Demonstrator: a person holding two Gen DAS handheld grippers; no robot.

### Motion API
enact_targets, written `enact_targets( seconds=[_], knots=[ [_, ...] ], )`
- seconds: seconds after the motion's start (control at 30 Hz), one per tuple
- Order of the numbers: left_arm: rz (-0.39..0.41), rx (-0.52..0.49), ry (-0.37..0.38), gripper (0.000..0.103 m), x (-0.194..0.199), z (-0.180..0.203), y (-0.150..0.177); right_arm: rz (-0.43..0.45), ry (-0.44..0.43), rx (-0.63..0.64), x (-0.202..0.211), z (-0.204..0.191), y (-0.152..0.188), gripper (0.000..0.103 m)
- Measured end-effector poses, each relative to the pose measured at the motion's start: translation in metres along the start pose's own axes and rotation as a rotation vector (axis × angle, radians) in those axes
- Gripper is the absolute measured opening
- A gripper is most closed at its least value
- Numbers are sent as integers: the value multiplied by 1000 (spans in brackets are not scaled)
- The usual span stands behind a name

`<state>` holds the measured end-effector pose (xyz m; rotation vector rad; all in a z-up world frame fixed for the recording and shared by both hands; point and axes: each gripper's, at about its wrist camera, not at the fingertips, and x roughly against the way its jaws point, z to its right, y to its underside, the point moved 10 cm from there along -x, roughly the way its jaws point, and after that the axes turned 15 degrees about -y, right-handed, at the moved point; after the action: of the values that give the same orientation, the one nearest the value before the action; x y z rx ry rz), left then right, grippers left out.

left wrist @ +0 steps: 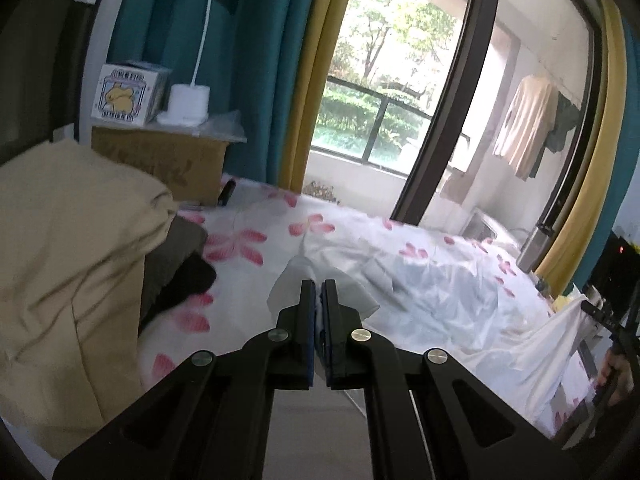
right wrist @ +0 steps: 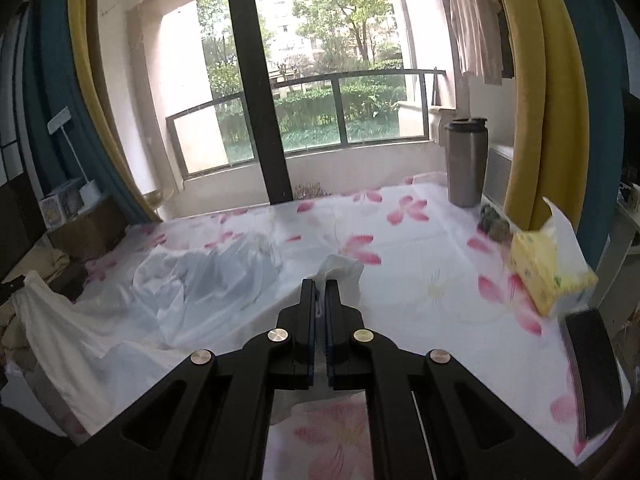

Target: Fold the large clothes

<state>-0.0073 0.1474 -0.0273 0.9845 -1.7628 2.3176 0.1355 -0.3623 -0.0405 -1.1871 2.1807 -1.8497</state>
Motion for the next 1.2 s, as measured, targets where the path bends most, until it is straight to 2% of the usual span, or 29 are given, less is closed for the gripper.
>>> enact_targets(
  seconds=[0.17, 0.4, 0.67, 0.83, 1.07, 1.2],
  knots=[
    [29, -35, -43, 3, -19, 0, -20, 31, 8, -7, -11, 15, -19, 4],
    [50, -63, -66, 4, -57, 8, -50, 35, 2, 0, -36, 30, -46, 4],
    [17, -52, -89, 4, -122, 12, -74, -2, -3, -48, -79, 64, -60, 4],
    [-52, -13, -97, 4, -169, 10, -69, -51, -3, -57, -113, 80, -61, 4],
    [-194, 60, -142, 4, -242, -1, -35, -125, -25, -86, -162, 101, -54, 4],
    [-216, 65, -172, 4, -262, -6, -29, -198, -36, -99, -186, 111, -43, 4]
  ],
)
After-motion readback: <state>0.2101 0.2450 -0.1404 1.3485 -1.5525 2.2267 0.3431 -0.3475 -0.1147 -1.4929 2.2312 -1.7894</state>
